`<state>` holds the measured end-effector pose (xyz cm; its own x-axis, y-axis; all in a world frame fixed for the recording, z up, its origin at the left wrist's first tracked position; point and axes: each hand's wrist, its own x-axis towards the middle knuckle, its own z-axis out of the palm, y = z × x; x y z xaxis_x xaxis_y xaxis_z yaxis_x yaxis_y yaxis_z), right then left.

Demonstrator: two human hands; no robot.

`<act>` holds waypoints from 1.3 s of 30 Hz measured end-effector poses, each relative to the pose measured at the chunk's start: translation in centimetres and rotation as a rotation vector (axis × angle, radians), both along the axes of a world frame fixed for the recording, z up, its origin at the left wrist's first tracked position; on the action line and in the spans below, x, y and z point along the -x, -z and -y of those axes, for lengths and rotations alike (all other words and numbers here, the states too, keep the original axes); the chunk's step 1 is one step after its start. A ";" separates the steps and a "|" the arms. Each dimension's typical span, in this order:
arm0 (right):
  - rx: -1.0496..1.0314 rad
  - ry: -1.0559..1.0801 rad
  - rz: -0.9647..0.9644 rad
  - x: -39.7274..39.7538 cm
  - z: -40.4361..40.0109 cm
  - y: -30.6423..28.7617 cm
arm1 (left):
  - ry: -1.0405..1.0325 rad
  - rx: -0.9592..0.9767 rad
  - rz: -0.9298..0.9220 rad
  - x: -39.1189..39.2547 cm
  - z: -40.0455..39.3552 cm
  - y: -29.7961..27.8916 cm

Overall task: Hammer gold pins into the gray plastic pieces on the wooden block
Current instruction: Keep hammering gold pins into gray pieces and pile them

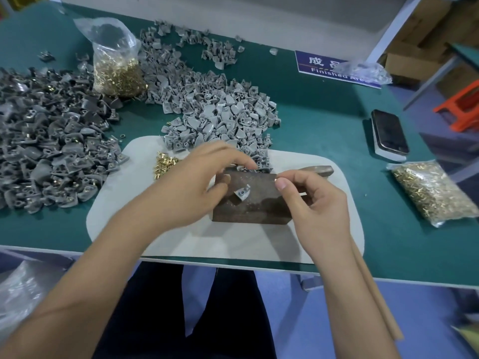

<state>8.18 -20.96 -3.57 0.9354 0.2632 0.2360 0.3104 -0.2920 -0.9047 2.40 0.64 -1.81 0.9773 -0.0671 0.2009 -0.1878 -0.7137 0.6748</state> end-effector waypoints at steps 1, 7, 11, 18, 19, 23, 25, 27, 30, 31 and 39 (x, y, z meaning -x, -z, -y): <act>0.000 -0.004 -0.001 0.1 0.0 -0.1 | 0.088 -0.073 -0.044 -0.8 -0.3 -0.5; 0.020 -0.011 -0.006 0.3 0.1 -0.2 | 0.275 -0.263 -0.074 -2.8 -0.9 -1.3; 0.068 -0.049 0.030 0.4 0.1 -0.6 | 0.213 -0.211 -0.058 -2.4 -0.5 -0.4; 0.427 -0.130 0.163 0.3 -1.7 -1.6 | 0.006 -0.101 0.022 -1.0 0.9 1.2; 0.486 -0.136 0.160 0.3 -1.9 -1.8 | -0.017 -0.089 0.031 -1.0 1.0 1.4; 0.688 -0.120 0.204 0.5 -2.3 -3.1 | -0.087 -0.009 0.065 -0.7 1.5 1.9; 0.759 -0.116 0.234 0.7 -2.6 -3.7 | -0.108 0.029 0.083 -0.5 1.6 2.2; 0.850 -0.135 0.280 0.9 -3.0 -4.4 | -0.126 0.065 0.100 -0.3 1.8 2.5; 1.034 -0.198 0.356 0.8 -4.0 -5.3 | -0.167 0.130 0.112 -0.1 1.9 3.0; 1.105 -0.221 0.395 0.7 -4.5 -5.4 | -0.182 0.152 0.116 0.0 1.9 3.1; 0.628 -0.266 0.132 -0.8 -2.3 -3.9 | -0.237 0.238 0.095 0.1 1.9 3.7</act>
<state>9.01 -18.62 0.35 0.7939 0.6039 0.0714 0.5403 -0.6466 -0.5385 2.25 -1.30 -5.49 0.9363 0.2189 0.2745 -0.1057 -0.5698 0.8150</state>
